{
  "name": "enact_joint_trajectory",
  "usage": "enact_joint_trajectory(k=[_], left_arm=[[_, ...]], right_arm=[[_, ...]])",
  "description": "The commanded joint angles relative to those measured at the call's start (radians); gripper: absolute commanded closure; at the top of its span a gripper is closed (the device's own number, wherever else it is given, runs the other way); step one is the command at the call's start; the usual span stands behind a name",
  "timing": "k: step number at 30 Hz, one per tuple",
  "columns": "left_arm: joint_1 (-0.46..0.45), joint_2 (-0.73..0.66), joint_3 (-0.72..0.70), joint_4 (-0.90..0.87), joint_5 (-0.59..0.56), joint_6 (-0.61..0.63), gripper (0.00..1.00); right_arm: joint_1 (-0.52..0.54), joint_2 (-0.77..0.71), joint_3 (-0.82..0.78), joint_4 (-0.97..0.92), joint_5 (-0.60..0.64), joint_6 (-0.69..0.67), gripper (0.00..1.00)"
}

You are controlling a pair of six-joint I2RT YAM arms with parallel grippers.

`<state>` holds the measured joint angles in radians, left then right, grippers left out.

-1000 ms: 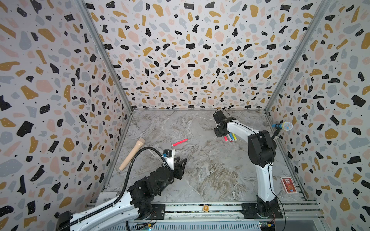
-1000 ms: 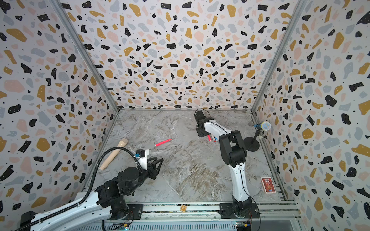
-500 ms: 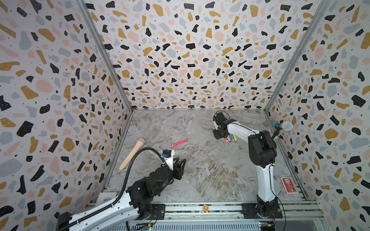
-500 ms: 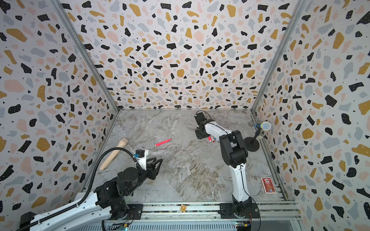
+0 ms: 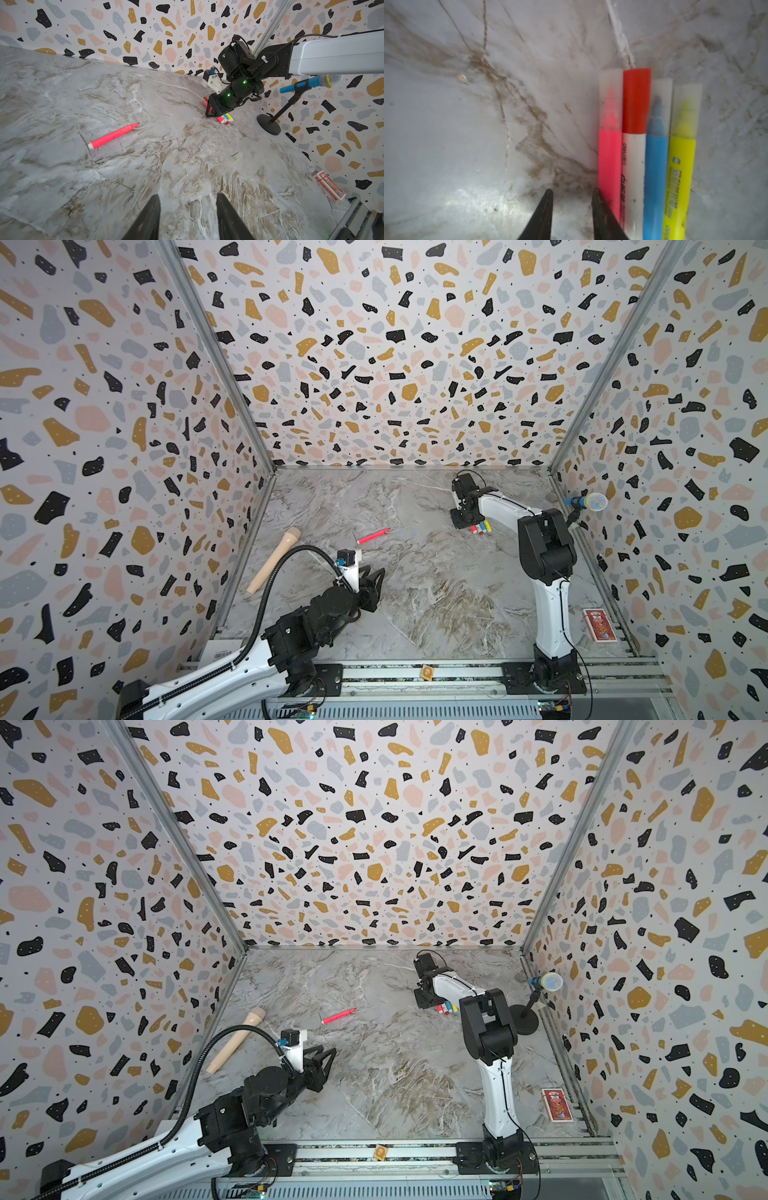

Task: Insert pens into pen caps
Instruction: Move the pen to the top-right of the table.

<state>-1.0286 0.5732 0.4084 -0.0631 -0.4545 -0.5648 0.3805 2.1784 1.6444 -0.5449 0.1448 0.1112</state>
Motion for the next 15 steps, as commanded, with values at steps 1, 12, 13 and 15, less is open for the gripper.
enact_joint_trajectory(k=[1,12,13,15], left_arm=[[0.002,0.007,0.033,0.014,-0.018,0.018,0.56],[0.062,0.163,0.121,-0.023,-0.055,0.063,0.43],[0.087,0.195,0.138,-0.023,-0.043,0.074,0.43],[0.155,0.258,0.172,-0.016,0.002,0.093,0.42]], right_arm=[[0.004,-0.042,-0.012,0.0,-0.044,0.014,0.67],[0.023,-0.385,-0.188,0.127,-0.254,0.046,0.61],[0.027,-0.438,-0.228,0.16,-0.289,0.047,0.59],[0.038,-0.534,-0.307,0.219,-0.35,0.05,0.55]])
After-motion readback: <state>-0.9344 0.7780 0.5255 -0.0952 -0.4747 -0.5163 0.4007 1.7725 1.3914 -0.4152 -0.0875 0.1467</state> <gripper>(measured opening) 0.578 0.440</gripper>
